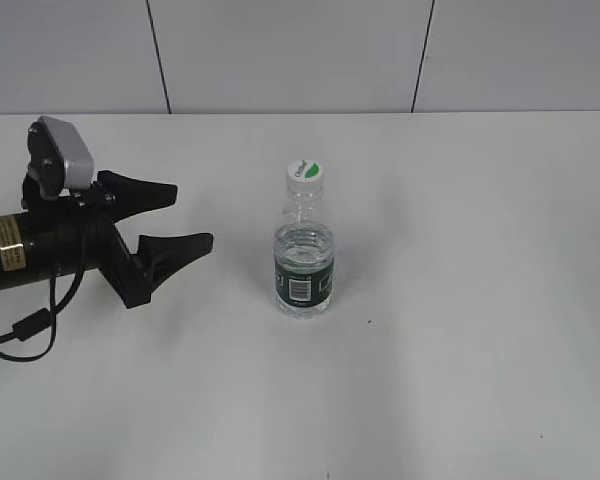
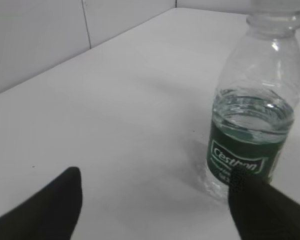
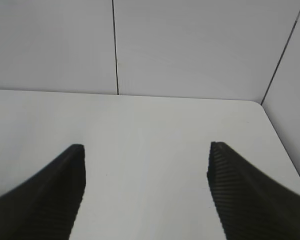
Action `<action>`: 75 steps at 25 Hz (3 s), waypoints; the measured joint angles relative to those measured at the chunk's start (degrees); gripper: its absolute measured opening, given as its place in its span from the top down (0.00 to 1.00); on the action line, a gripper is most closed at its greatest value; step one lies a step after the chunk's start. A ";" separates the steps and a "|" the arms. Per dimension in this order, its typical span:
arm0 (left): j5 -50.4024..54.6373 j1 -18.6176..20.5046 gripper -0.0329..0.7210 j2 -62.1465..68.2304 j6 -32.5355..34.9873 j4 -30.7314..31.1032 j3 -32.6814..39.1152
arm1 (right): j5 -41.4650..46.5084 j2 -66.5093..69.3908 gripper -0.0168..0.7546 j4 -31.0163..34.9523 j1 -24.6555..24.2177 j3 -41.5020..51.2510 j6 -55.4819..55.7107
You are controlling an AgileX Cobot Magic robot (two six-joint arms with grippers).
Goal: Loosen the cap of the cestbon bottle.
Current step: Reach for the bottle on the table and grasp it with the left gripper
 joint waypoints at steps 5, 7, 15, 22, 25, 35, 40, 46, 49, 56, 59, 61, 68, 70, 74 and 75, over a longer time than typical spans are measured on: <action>-2.49 0.00 0.21 0.20 -0.05 0.70 -0.16 | -0.02 0.00 0.23 0.00 0.00 0.00 0.00; -2.74 0.00 0.20 0.94 -0.05 1.63 -0.31 | -0.02 0.00 0.23 0.00 0.00 0.00 0.00; -5.32 0.00 0.20 5.55 -1.31 7.57 -4.82 | -0.08 0.00 0.23 0.00 0.00 0.00 0.00; -6.18 -0.26 0.20 7.96 -4.60 13.56 -8.16 | -0.08 0.00 0.23 0.00 0.00 0.00 0.00; -5.04 -2.14 0.20 8.16 -5.02 14.87 -9.45 | -0.08 0.00 0.23 0.00 0.00 0.00 0.00; -2.91 -8.58 0.20 12.40 -8.64 15.21 -14.34 | -0.15 0.00 0.23 0.00 0.00 0.00 0.00; -1.42 -9.61 0.20 13.38 -9.41 15.21 -17.00 | -0.23 0.00 0.23 0.00 0.00 0.00 0.00; -0.37 -11.45 0.20 16.02 -11.25 15.39 -21.18 | -0.23 0.00 0.23 0.00 0.00 0.00 0.00; 1.18 -12.72 0.20 16.36 -11.61 15.44 -22.62 | -0.23 0.00 0.23 0.00 0.00 0.00 0.00; 2.55 -13.39 0.20 16.52 -11.74 15.44 -22.76 | -0.23 0.00 0.23 0.00 0.00 0.00 0.00; 3.07 -13.78 0.20 16.52 -11.76 15.40 -22.76 | -0.28 0.00 0.23 0.00 0.00 0.00 0.00; 3.76 -14.32 0.22 16.67 -11.76 15.40 -22.76 | -0.36 0.00 0.23 0.00 0.00 0.00 0.00; 4.95 -15.39 0.33 17.58 -11.76 11.32 -22.76 | -0.53 0.00 0.23 0.00 0.00 0.00 0.00; 4.95 -15.39 0.36 17.58 -11.76 10.65 -22.76 | -0.56 0.00 0.23 0.00 0.00 0.00 0.00; 4.97 -15.39 0.41 17.58 -11.76 10.52 -22.76 | -0.56 0.00 0.23 0.00 0.00 0.00 0.00; 4.92 -15.39 0.41 17.58 -11.76 10.52 -22.76 | -0.56 0.00 0.23 0.00 0.00 0.00 0.00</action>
